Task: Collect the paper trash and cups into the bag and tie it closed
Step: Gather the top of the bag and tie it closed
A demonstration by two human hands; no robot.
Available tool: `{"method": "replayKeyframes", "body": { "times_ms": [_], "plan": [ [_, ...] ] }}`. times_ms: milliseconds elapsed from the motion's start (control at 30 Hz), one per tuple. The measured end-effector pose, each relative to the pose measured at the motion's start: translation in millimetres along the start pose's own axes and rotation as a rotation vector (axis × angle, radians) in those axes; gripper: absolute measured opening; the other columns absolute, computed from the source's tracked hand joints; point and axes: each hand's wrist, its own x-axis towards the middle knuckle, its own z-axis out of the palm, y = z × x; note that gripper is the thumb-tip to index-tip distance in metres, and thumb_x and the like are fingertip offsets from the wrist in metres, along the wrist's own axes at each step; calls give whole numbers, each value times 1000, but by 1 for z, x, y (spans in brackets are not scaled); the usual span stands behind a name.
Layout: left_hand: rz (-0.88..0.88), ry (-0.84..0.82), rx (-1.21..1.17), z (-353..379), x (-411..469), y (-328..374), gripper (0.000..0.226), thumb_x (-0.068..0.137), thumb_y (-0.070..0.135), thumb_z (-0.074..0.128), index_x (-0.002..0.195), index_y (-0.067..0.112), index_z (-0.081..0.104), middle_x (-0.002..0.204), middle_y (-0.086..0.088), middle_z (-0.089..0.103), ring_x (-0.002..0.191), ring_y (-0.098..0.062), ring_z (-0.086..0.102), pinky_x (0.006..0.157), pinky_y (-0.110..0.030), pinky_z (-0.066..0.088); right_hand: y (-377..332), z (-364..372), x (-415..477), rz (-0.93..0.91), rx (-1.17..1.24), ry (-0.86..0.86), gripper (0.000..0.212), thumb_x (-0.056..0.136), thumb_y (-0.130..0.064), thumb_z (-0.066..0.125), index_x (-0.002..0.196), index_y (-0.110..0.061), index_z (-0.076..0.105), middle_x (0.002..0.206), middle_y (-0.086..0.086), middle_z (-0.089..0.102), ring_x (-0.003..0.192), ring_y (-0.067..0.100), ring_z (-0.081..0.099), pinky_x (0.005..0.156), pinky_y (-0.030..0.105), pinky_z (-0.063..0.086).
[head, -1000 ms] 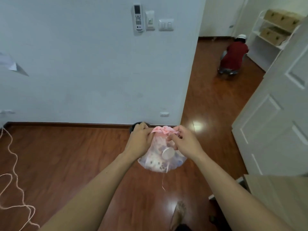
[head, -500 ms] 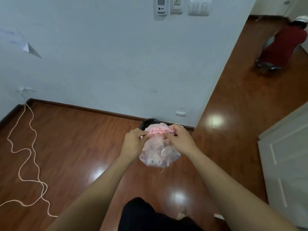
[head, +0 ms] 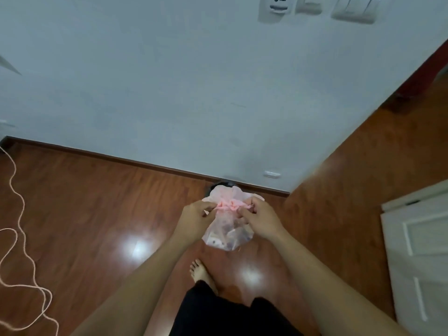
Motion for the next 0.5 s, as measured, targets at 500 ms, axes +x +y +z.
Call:
{"method": "replayKeyframes", "body": {
  "times_ms": [500],
  "plan": [
    [-214,-180,0,18,148,-96,21,104,18,74,121,18,86,118,-4,84,94,-11,71,82,-20,52,1,42,172,192,-53,-127,13,108,-29,68,117,-21,73,106,-2,76,96,19,73,76,30,55]
  ]
}}
